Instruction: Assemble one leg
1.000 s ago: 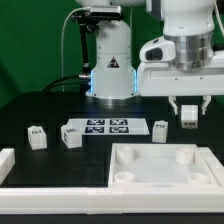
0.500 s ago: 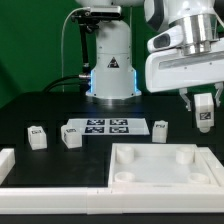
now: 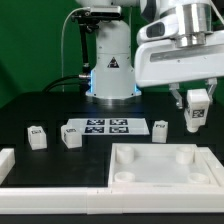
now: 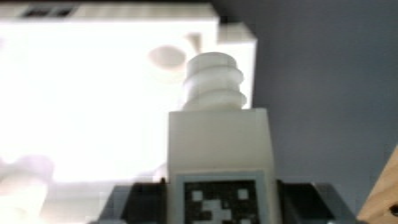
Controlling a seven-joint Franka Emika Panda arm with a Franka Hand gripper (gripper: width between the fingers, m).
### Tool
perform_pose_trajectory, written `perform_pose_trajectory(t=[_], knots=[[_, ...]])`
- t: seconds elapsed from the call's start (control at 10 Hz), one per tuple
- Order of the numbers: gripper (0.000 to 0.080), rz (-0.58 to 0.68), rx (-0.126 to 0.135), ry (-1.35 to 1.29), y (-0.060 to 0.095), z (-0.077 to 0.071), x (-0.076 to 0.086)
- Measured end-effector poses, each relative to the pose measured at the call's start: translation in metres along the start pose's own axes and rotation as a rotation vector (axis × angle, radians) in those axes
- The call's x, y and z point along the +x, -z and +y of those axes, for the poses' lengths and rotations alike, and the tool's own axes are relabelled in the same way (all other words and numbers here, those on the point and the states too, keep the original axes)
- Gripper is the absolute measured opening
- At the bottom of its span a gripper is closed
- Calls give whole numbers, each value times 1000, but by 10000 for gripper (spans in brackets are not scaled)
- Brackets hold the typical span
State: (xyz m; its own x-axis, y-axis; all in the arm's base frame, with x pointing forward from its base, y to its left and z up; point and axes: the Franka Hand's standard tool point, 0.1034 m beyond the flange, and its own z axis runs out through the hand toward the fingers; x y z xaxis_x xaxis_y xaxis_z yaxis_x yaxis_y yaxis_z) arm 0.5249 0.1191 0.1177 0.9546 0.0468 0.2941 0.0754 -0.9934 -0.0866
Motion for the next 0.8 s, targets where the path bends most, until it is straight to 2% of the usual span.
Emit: perform_pose_trajectory(t=[0.2, 0.7, 0.8], knots=[[290, 33, -18, 81, 2, 39, 44], [290, 111, -24, 71, -3, 36, 41], [290, 116, -15, 79, -11, 29, 52]])
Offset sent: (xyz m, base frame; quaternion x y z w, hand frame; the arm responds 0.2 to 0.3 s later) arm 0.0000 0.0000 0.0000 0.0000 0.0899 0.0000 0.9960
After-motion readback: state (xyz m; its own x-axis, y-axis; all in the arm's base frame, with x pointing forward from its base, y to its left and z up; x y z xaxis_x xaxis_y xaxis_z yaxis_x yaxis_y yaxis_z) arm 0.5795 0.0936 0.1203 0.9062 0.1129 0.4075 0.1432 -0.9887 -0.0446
